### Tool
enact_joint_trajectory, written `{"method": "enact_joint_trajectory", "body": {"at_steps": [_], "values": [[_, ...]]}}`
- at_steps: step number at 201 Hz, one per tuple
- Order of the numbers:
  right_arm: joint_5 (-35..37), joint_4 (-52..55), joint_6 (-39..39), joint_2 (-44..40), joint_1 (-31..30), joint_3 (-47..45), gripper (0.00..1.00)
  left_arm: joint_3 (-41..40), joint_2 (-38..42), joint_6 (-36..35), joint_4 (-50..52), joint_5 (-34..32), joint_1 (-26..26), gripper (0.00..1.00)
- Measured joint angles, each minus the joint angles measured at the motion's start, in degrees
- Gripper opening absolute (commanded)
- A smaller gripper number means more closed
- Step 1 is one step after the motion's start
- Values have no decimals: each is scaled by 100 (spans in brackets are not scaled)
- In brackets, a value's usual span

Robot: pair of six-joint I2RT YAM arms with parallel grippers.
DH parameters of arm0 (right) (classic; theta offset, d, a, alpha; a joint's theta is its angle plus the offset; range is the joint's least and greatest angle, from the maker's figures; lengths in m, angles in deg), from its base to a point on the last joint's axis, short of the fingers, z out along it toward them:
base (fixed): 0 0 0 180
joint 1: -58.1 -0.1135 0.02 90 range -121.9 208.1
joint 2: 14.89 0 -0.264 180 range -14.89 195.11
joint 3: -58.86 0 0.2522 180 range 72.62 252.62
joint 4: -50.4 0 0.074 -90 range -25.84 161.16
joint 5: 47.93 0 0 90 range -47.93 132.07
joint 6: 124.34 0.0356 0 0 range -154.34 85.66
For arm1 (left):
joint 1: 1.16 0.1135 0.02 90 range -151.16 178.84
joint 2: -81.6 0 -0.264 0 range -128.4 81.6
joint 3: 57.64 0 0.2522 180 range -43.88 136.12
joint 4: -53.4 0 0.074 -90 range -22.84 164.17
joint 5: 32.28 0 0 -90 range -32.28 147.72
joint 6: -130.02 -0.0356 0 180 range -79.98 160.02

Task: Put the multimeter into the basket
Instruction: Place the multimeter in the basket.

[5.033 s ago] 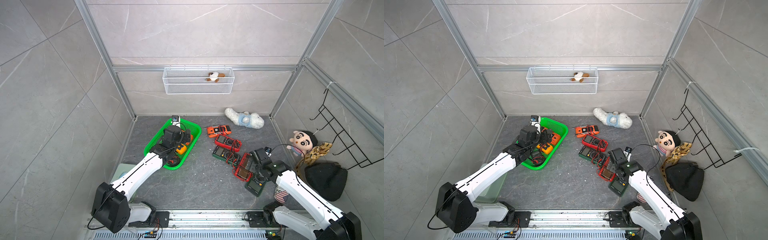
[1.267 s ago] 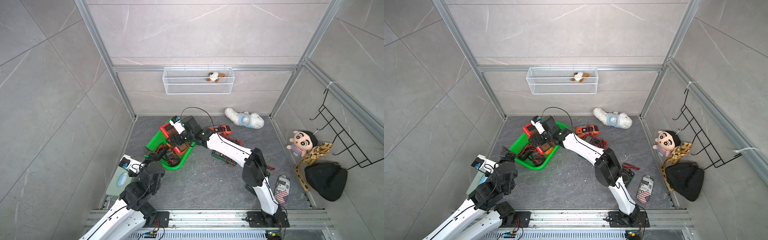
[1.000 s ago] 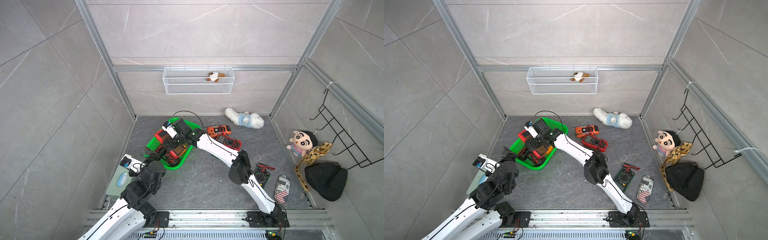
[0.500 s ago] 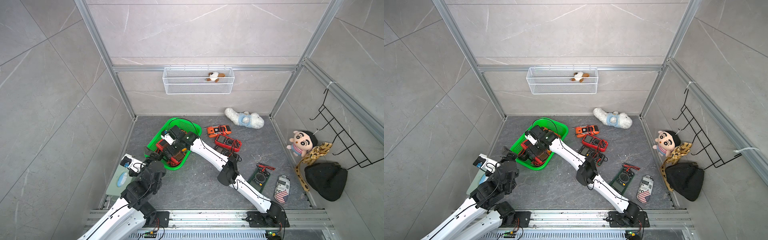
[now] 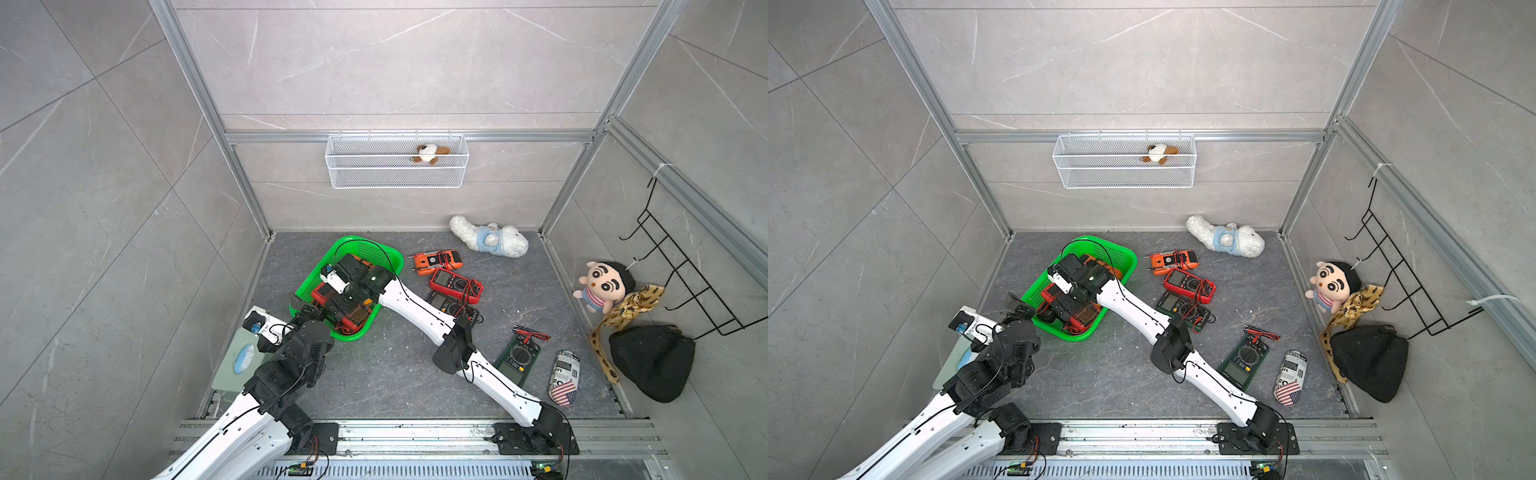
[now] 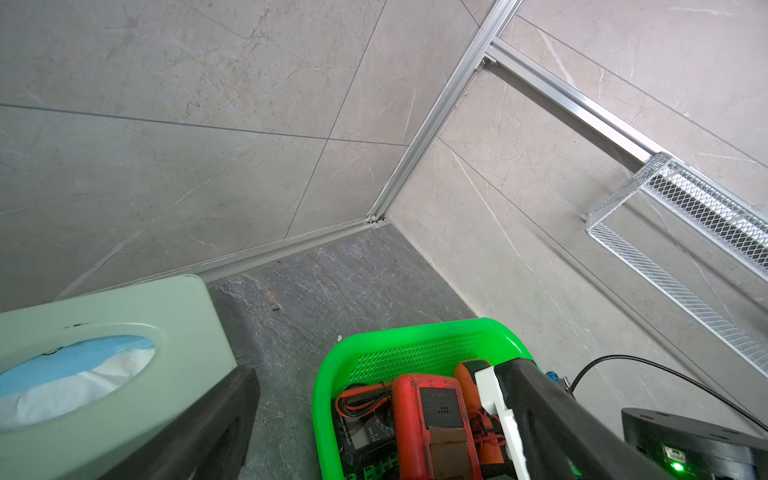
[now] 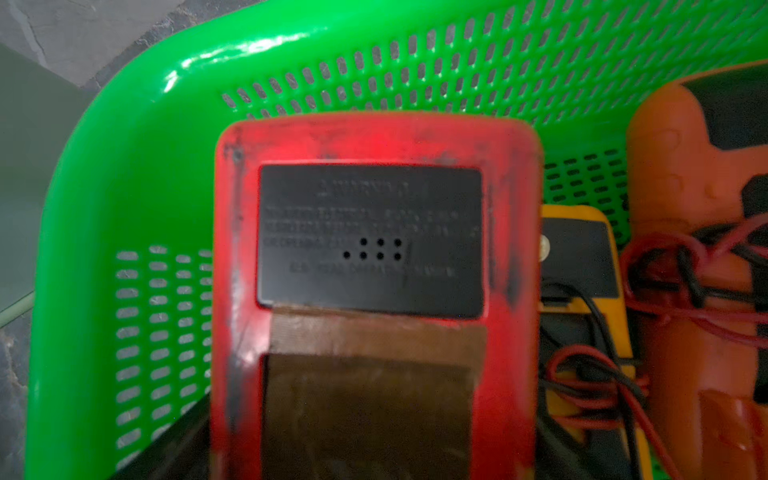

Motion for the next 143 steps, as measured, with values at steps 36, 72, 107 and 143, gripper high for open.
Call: {"method": "enact_joint_trajectory", "body": {"at_steps": [36,72,107,143], "values": [[50,-2,-120,0,-52,-22,100,46,-188,-33,-11,2,0,98],[46,20,-177,0,-146,-20,100,125,-286,-76,-20,2,0,98],[-9,74,-188,0,-164,59,100,144,-295,-98,-15,2,0,98],[4,348,-164,-17,-162,525,100,160,-295,-142,-15,7,0,98]]}}
